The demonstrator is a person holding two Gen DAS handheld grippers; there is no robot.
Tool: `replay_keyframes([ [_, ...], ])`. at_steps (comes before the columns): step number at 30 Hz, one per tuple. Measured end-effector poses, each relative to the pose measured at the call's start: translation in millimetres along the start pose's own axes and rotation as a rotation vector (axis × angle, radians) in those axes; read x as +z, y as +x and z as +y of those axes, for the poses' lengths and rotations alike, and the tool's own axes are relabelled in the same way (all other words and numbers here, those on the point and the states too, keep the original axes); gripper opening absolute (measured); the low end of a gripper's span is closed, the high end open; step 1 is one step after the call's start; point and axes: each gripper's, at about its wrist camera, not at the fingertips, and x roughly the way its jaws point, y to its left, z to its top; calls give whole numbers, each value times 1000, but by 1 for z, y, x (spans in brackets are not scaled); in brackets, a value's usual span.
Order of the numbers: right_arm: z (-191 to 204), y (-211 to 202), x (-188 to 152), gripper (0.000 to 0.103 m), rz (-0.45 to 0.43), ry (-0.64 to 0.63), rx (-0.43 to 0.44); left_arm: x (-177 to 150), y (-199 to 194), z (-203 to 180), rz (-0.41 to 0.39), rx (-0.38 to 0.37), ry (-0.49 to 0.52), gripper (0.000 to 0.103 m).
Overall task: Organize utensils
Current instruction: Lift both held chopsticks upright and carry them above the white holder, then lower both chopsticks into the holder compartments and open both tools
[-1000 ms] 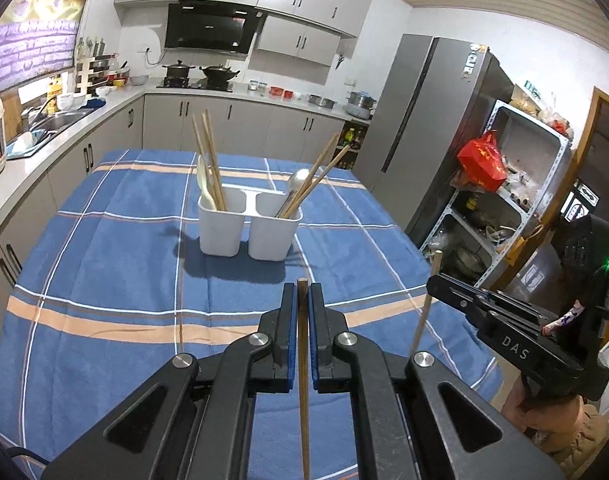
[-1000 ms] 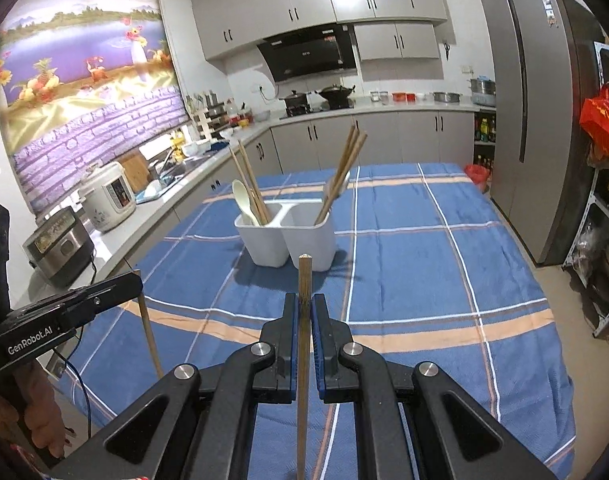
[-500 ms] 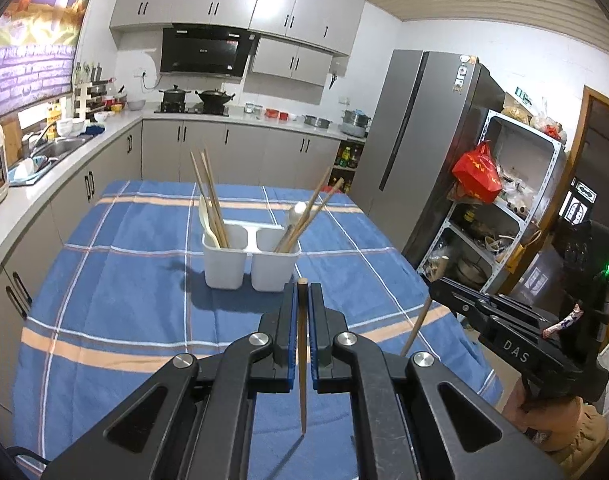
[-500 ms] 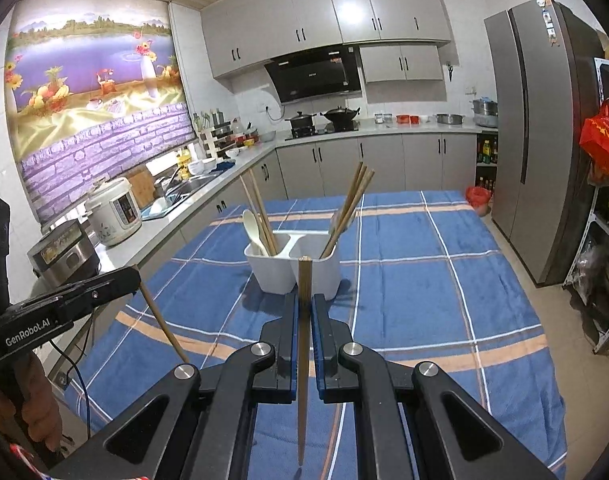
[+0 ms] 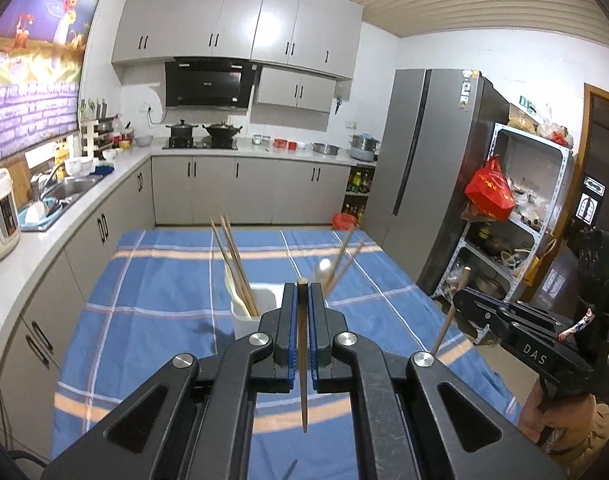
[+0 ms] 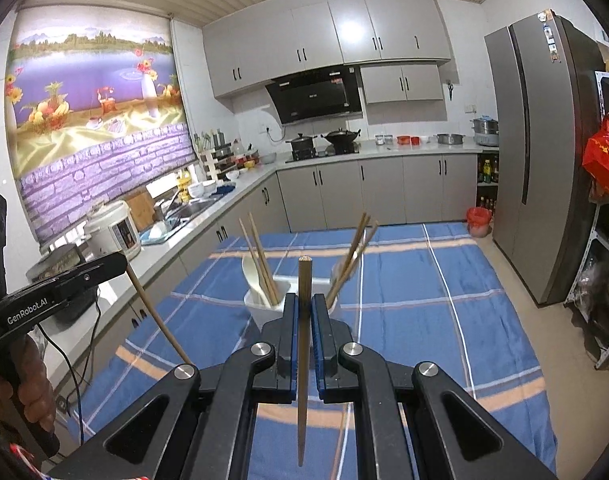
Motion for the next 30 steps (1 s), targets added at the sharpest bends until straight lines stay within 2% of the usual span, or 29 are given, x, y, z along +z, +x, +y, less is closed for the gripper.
replay_keyframes([
  [7,2,22,43,7,-57,2,4,53,8,16,-81,17,32,4],
  [14,6,61,90,7,-106,6,-9,94,40,31,-104,23,48,5],
  [22,0,122,122,7,-124,52,-40,111,115,46,-44,23,40,5],
  [30,-8,192,104,7,8,72,-84,91,194,53,87,11,25,4],
])
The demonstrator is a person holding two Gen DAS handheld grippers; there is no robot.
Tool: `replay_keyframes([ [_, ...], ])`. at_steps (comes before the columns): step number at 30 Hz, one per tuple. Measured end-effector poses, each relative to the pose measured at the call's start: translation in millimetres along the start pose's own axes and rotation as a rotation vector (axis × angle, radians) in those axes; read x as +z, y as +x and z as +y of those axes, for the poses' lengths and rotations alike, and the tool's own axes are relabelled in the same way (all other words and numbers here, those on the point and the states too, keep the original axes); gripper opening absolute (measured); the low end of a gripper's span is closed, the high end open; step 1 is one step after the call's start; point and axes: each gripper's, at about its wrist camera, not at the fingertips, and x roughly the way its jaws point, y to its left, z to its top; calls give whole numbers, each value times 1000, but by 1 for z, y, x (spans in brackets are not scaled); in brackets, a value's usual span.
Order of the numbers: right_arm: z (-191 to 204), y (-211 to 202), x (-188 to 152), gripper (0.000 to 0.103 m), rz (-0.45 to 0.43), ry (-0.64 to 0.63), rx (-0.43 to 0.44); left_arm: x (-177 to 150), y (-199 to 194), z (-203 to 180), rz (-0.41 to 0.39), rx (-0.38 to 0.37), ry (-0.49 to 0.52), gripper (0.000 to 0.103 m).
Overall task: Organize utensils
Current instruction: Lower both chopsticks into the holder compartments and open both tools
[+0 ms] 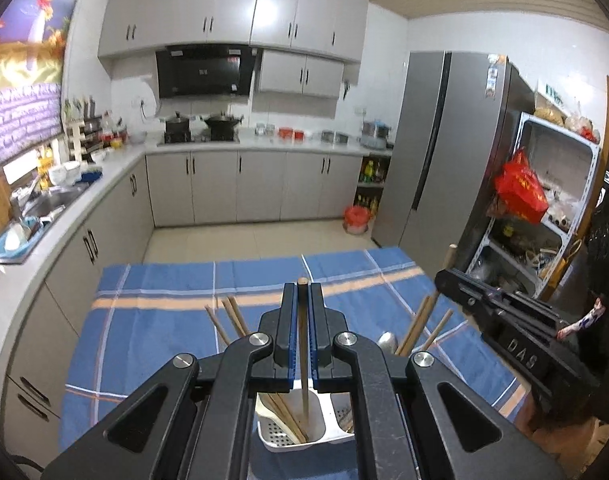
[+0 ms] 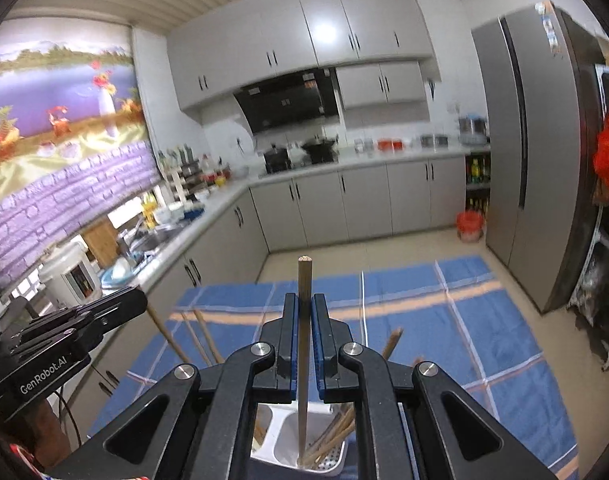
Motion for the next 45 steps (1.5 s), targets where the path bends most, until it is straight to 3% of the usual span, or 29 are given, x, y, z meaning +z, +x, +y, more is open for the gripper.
replay_keyframes([
  [8,-15,41,-19,7,120,50,29,-17,42,10,81,-21,-44,5],
  [12,-21,54,-23,8,147,72,45,-20,46,15,82,-34,-77,5],
  [16,-25,61,-21,30,157,83,43,-22,42,21,73,-47,-101,6],
  [18,-29,62,-22,32,158,93,41,-22,38,22,70,-46,-109,8],
  [22,-33,60,-22,37,157,121,44,-24,21,23,49,-27,-127,31],
  [24,-35,58,-20,38,156,134,45,-26,10,22,37,-14,-125,34],
  [30,-42,46,-18,38,140,196,58,-37,-27,24,16,63,-127,38],
  [37,-27,18,-13,44,154,133,68,-80,-84,22,71,208,-152,41],
  [40,-23,-6,-8,47,161,57,55,-92,-108,14,107,263,-136,42],
  [42,-19,-25,-13,47,177,-31,21,-102,-124,7,112,312,-117,48],
  [43,-16,-40,-18,51,171,-83,1,-111,-134,2,112,351,-101,54],
  [45,-16,-70,-33,64,124,-132,-23,-124,-142,-8,114,377,-74,57],
])
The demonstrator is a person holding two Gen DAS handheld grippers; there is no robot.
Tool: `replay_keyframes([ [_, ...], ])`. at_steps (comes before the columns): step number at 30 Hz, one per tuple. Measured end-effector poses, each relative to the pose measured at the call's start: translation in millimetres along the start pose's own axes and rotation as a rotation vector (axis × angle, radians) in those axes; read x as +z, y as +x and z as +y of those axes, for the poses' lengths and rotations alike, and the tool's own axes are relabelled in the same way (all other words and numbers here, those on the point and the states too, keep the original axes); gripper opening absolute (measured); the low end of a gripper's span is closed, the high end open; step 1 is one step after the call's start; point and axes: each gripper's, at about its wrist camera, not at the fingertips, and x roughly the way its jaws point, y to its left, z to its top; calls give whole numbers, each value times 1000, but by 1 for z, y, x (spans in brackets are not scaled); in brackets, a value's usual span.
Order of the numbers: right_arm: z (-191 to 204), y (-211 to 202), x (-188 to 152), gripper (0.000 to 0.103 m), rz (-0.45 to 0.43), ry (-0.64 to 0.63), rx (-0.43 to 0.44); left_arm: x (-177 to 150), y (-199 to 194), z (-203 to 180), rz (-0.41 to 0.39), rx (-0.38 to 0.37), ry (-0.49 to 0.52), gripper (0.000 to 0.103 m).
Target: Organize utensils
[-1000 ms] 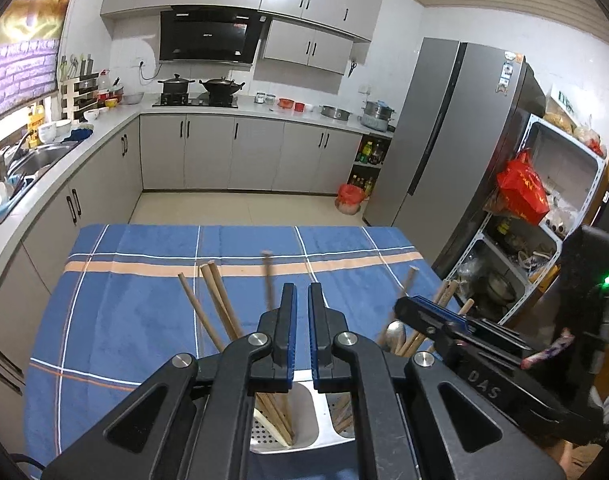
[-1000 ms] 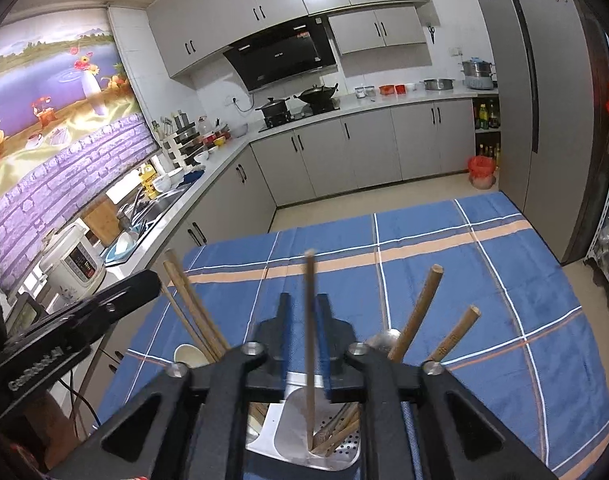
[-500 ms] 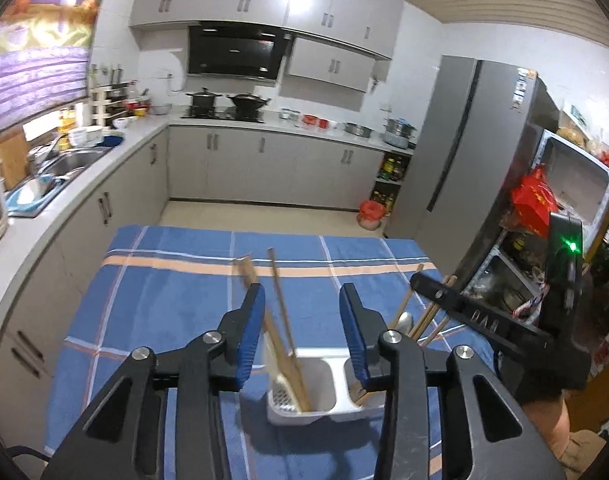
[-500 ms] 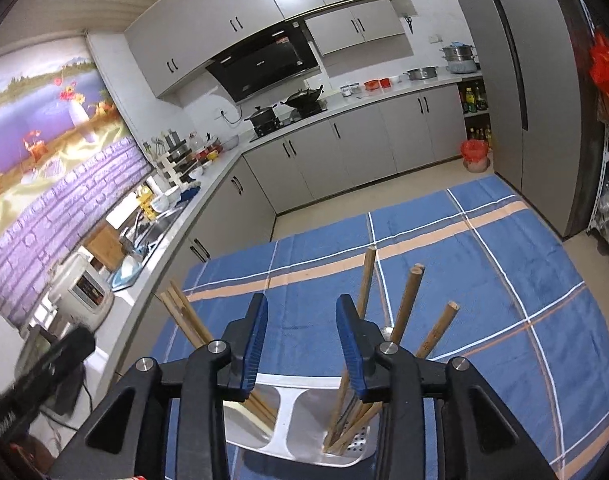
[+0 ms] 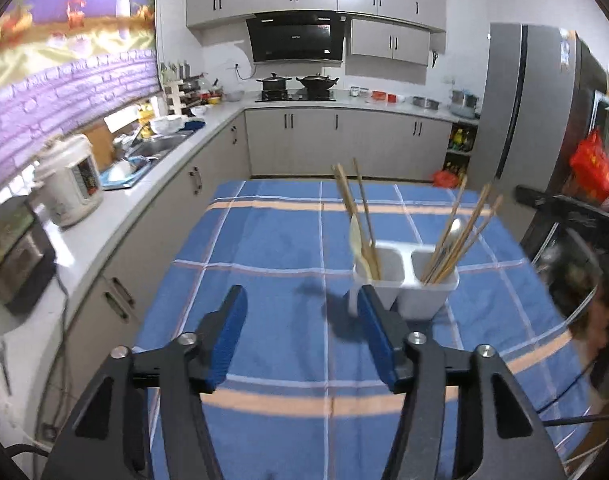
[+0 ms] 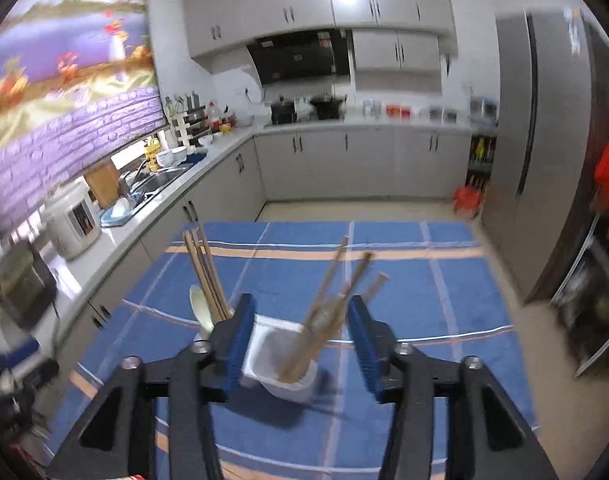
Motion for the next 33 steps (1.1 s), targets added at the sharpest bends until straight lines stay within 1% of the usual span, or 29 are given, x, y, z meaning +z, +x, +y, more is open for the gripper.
replay_keyframes([
  [1,-1,-11,-11,66,-13,-2,-2,-5,-2,-2,1,14,8,57],
  [2,-3,-16,-20,66,-4,4,-1,-10,-5,-5,7,27,14,57],
  [3,-3,-19,-27,66,9,11,0,-15,-9,-9,12,24,16,57],
  [5,-5,-27,-41,66,28,38,9,-19,-16,-14,3,-11,-3,57],
  [7,-7,-36,-46,66,5,56,12,-18,-25,-18,-29,-48,-34,57],
  [9,-8,-47,-52,66,-23,75,7,-17,-32,-25,-45,-73,-38,57],
  [10,-8,-50,-53,66,-27,84,12,-17,-38,-31,-68,-94,-31,58],
  [13,-7,-60,-57,66,-41,89,30,-15,-51,-44,-114,-91,-5,65],
  [14,-6,-63,-59,66,-53,90,35,-15,-57,-48,-140,-86,1,71],
  [15,-7,-65,-60,66,-60,94,38,-15,-60,-50,-157,-76,4,74],
  [17,-9,-69,-63,66,-66,104,51,-13,-70,-55,-206,-32,14,83],
  [19,-8,-71,-67,66,-73,107,62,-10,-80,-61,-258,26,30,89],
  [22,-7,-77,-80,67,-81,100,74,-6,-91,-64,-315,71,30,102],
  [24,-5,-77,-88,67,-71,101,77,-5,-95,-64,-328,77,22,103],
  [27,-3,-78,-94,67,-52,114,96,-6,-97,-63,-316,57,8,103],
  [29,-1,-80,-96,67,-53,117,101,-8,-97,-63,-309,72,1,103],
  [33,0,-86,-99,68,-62,113,92,-16,-98,-60,-308,130,-16,103],
])
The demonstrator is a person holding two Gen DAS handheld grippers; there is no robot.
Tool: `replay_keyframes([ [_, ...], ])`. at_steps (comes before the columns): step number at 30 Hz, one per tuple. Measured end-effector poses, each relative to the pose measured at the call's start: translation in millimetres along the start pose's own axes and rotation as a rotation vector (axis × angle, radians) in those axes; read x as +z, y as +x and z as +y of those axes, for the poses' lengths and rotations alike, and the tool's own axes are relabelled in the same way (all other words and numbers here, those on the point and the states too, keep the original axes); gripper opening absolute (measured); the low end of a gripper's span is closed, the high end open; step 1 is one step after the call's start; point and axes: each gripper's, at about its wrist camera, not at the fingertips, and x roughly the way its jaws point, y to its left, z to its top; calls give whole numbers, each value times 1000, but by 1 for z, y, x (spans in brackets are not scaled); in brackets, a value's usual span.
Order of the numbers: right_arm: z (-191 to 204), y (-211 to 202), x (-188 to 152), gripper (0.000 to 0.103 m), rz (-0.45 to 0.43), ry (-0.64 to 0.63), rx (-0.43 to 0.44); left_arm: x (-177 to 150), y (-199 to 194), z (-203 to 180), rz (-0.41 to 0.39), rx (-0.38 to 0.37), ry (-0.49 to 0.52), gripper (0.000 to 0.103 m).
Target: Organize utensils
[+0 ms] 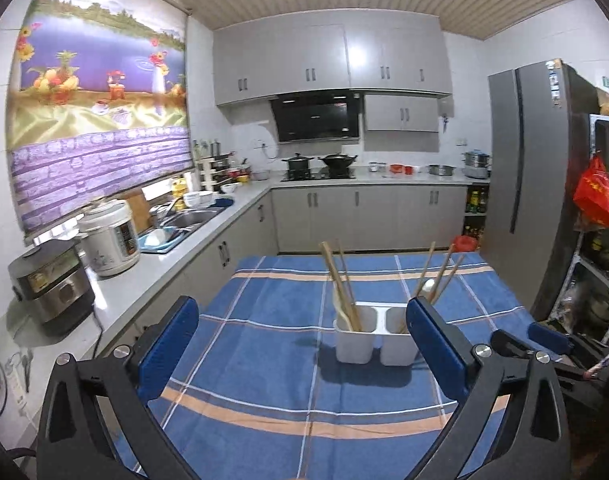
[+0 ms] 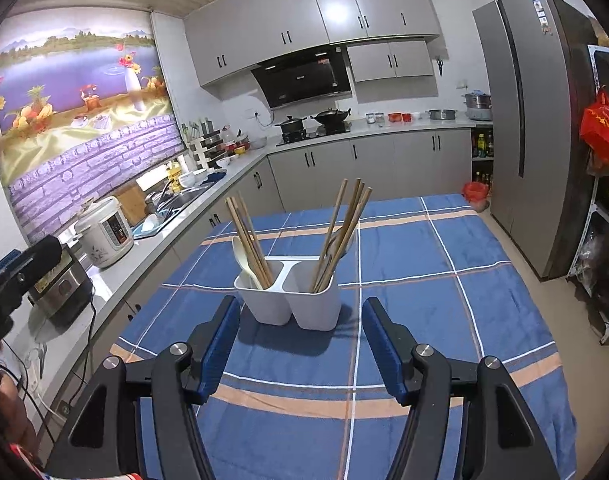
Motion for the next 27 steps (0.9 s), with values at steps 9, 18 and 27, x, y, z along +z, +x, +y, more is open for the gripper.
replay_keyframes([
  [9,0,-6,-17,69,30,10,-18,-21,-2,-7,85,-8,14,103],
  [18,-3,-14,-28,70,35,15,-48,-38,0,-15,162,-26,33,103],
  [27,-2,-18,-31,71,25,22,-71,-47,3,-15,211,-47,34,103],
])
